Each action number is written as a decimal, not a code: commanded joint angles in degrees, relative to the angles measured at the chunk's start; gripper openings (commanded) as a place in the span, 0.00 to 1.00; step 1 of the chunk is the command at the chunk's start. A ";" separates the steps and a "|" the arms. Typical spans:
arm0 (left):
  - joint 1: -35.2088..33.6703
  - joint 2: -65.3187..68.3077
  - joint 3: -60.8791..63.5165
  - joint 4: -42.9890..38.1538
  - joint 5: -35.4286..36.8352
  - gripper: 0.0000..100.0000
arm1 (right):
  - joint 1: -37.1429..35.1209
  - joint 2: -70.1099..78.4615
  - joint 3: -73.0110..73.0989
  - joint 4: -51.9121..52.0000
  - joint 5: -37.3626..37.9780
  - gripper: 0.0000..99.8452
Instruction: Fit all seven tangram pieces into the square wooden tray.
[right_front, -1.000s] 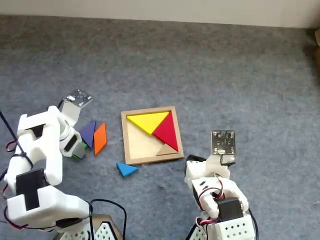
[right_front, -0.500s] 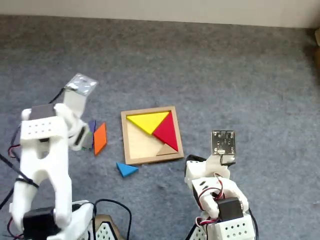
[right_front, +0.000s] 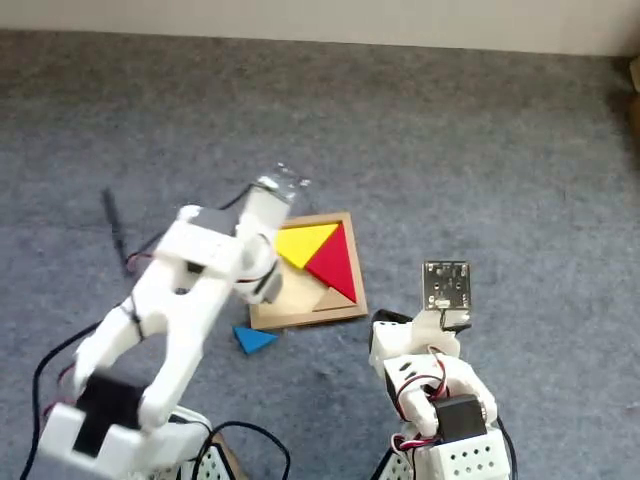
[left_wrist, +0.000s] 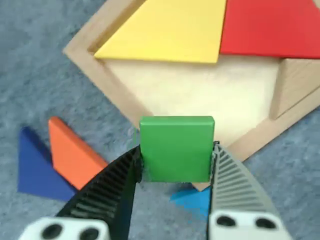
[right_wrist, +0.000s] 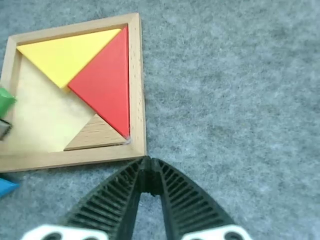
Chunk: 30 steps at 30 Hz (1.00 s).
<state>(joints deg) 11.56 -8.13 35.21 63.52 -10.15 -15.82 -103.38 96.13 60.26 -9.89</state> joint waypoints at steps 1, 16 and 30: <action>4.79 7.52 -8.04 -1.85 3.25 0.11 | 0.66 0.75 7.78 0.40 0.62 0.00; 12.70 17.71 -20.44 6.86 4.04 0.27 | 0.66 0.75 7.78 0.40 0.62 0.00; 7.34 17.63 -21.67 7.03 7.74 0.32 | 2.95 0.22 7.78 0.13 0.62 0.00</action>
<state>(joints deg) 21.49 10.07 15.87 70.11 -2.86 -13.71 -103.38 96.13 60.26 -9.89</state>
